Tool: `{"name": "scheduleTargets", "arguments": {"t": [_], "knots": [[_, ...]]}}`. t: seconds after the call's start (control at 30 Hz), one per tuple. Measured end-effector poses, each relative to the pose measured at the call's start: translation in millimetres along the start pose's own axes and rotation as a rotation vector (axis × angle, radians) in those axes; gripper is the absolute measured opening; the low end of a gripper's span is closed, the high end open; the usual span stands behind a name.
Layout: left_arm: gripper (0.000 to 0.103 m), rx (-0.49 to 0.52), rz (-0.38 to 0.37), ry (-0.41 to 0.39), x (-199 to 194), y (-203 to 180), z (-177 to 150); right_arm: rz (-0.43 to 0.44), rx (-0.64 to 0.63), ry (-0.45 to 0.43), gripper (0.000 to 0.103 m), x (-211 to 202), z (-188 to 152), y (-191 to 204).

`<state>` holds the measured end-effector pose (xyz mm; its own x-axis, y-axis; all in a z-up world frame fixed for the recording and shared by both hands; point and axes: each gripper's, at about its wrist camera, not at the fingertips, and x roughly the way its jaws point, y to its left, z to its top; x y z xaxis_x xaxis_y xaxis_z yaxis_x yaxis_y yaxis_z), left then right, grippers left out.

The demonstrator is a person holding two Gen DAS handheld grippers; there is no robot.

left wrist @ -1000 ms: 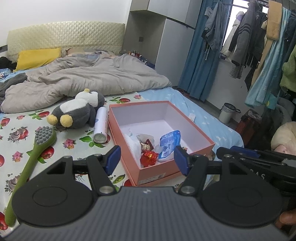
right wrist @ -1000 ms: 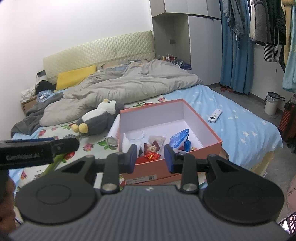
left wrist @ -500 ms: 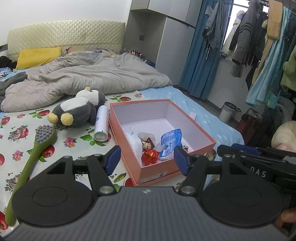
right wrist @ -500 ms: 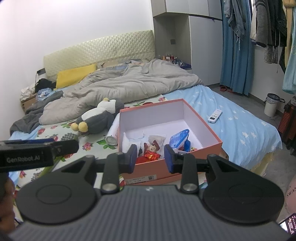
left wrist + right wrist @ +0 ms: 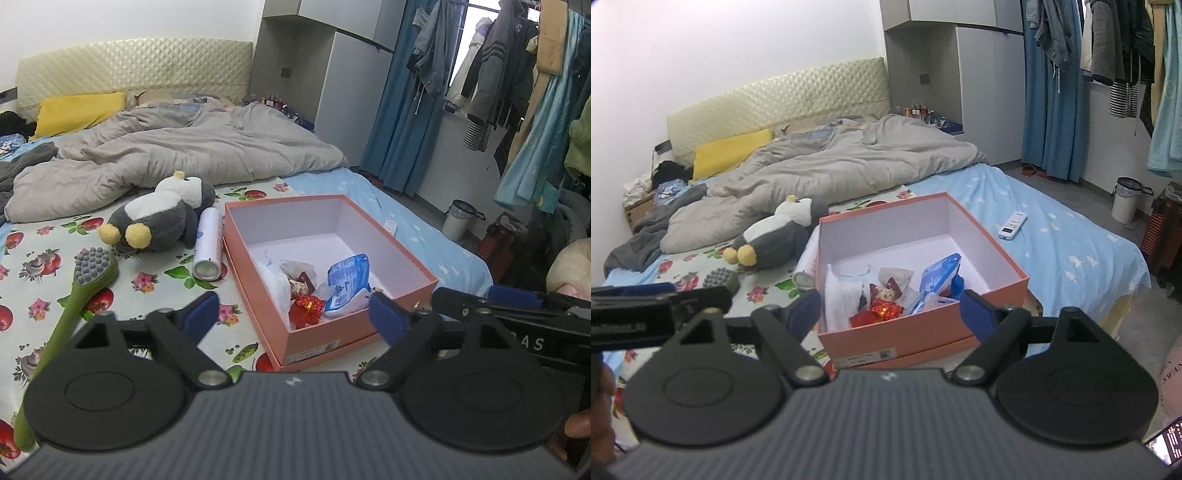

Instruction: Organize soft objects

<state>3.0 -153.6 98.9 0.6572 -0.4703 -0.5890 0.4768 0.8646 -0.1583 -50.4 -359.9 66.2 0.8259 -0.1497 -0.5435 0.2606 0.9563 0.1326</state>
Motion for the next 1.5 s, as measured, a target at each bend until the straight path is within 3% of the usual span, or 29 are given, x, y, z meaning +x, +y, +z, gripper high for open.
{"name": "scheduleTargets", "arguments": {"t": [0.53,1.5], "knots": [[0.103,-0.007,0.035,0.022,6.6,6.1,-3.9,-0.021,-0.022,0.007,0.085,7.1,-4.1,1.5],[0.103,-0.003,0.052,0.046,10.9,5.8,-7.5,-0.016,-0.040,0.002,0.085,10.7,-5.9,7.0]]}}
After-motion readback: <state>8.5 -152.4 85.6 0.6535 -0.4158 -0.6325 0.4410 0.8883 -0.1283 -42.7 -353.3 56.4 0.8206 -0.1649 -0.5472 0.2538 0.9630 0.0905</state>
